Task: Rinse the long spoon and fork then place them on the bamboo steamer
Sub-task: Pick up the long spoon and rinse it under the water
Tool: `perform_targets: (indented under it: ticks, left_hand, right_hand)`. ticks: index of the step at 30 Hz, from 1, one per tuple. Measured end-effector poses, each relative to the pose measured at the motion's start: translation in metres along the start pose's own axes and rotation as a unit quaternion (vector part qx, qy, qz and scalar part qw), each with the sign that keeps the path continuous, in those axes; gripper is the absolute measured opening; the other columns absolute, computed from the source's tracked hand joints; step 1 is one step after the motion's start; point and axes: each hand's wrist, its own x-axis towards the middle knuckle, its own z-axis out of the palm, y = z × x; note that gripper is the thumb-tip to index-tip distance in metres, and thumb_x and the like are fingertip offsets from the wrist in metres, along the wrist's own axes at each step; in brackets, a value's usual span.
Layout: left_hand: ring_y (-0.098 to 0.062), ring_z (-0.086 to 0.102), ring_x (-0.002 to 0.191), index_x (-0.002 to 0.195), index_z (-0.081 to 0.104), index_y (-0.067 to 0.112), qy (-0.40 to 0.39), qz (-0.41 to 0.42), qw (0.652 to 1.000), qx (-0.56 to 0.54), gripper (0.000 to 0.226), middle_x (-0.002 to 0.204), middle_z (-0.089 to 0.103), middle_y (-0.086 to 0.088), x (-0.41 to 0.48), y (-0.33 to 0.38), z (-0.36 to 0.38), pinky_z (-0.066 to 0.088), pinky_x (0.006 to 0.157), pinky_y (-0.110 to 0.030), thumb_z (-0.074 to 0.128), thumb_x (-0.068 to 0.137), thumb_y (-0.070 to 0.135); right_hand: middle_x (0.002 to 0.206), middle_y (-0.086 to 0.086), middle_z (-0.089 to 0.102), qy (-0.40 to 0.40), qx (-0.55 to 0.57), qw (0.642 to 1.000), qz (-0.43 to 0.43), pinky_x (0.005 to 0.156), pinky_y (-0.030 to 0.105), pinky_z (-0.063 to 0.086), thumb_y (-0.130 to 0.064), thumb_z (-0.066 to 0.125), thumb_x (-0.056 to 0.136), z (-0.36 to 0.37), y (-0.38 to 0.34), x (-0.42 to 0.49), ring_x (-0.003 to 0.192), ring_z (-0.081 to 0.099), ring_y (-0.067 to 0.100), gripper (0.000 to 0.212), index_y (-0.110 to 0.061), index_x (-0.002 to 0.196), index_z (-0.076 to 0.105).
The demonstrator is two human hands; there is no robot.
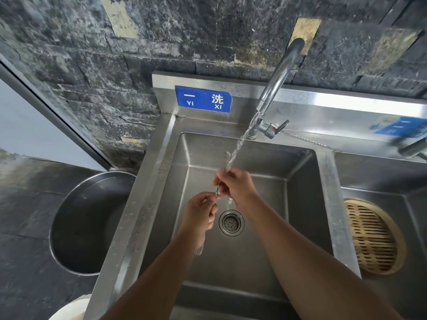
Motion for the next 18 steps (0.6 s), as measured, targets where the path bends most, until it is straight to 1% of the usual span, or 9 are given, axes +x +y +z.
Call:
perform_targets:
  ticks: [2,4,6,9,11,14,16,18]
  left_hand:
    - [-0.006,0.026,0.037,0.093,0.067,0.003,0.007,0.003,1.0,0.005,0.024,0.053,0.044,0.004,0.004,0.005,0.008,0.016,0.038,-0.017,0.045,0.1,0.009]
    - [-0.005,0.025,0.036,0.094,0.068,-0.002,0.005,0.004,1.0,-0.002,0.024,0.051,0.044,0.005,0.009,0.011,0.015,0.016,0.037,-0.016,0.046,0.099,0.008]
    - [-0.006,0.025,0.035,0.096,0.067,-0.006,0.001,0.007,1.0,-0.009,0.022,0.051,0.044,0.003,0.015,0.018,0.022,0.017,0.036,-0.015,0.05,0.096,0.008]
    - [-0.009,0.029,0.039,0.092,0.067,-0.003,-0.001,0.017,1.0,-0.011,0.018,0.055,0.047,-0.003,0.023,0.027,0.029,0.02,0.037,-0.017,0.054,0.094,0.009]
    - [-0.011,0.036,0.044,0.086,0.068,0.001,0.013,0.023,1.0,-0.004,0.015,0.06,0.054,-0.004,0.028,0.032,0.032,0.027,0.04,-0.02,0.059,0.093,0.011]
    - [-0.013,0.046,0.051,0.085,0.069,0.004,0.025,0.019,0.999,-0.007,0.007,0.068,0.062,-0.007,0.035,0.038,0.033,0.038,0.044,-0.023,0.066,0.09,0.008]
    - [-0.014,0.049,0.054,0.086,0.068,0.004,0.017,0.018,1.0,-0.011,0.002,0.07,0.061,-0.009,0.036,0.038,0.033,0.042,0.047,-0.023,0.068,0.087,0.006]
    - [-0.016,0.048,0.053,0.084,0.067,0.003,0.015,0.027,1.0,0.005,0.003,0.069,0.059,-0.011,0.035,0.035,0.032,0.041,0.051,-0.025,0.066,0.087,0.003]
  right_hand:
    - [0.073,0.014,0.068,0.008,-0.005,1.0,-0.005,0.053,0.032,0.056,-0.005,0.059,0.096,-0.005,-0.002,0.0,0.053,0.054,0.016,0.019,0.004,0.081,0.066]
    - [0.072,0.015,0.064,0.022,-0.018,1.0,-0.011,0.055,0.033,0.054,-0.005,0.06,0.094,-0.01,-0.006,0.002,0.054,0.054,0.017,0.016,0.005,0.084,0.068]
    - [0.066,0.012,0.059,0.024,-0.038,0.999,-0.026,0.053,0.028,0.052,-0.005,0.061,0.094,-0.014,-0.01,0.004,0.051,0.056,0.015,0.014,0.0,0.085,0.07]
    - [0.061,0.012,0.055,0.032,-0.048,0.997,-0.047,0.048,0.021,0.048,-0.004,0.06,0.094,-0.018,-0.015,0.009,0.047,0.057,0.012,0.016,-0.006,0.082,0.072]
    - [0.061,0.012,0.058,0.045,-0.066,0.995,-0.055,0.049,0.022,0.049,-0.003,0.062,0.092,-0.021,-0.017,0.013,0.049,0.057,0.012,0.013,-0.004,0.084,0.073]
    - [0.057,0.001,0.064,0.065,-0.08,0.993,-0.052,0.05,0.022,0.051,-0.001,0.065,0.089,-0.023,-0.018,0.018,0.047,0.058,0.008,0.008,-0.005,0.084,0.071]
    - [0.055,-0.002,0.065,0.075,-0.071,0.994,-0.044,0.049,0.022,0.051,0.003,0.063,0.087,-0.024,-0.017,0.019,0.045,0.059,0.006,0.011,-0.006,0.083,0.068]
    - [0.059,0.002,0.067,0.079,-0.059,0.994,-0.038,0.05,0.023,0.052,0.005,0.062,0.086,-0.023,-0.014,0.019,0.044,0.059,0.007,0.012,-0.007,0.083,0.066]
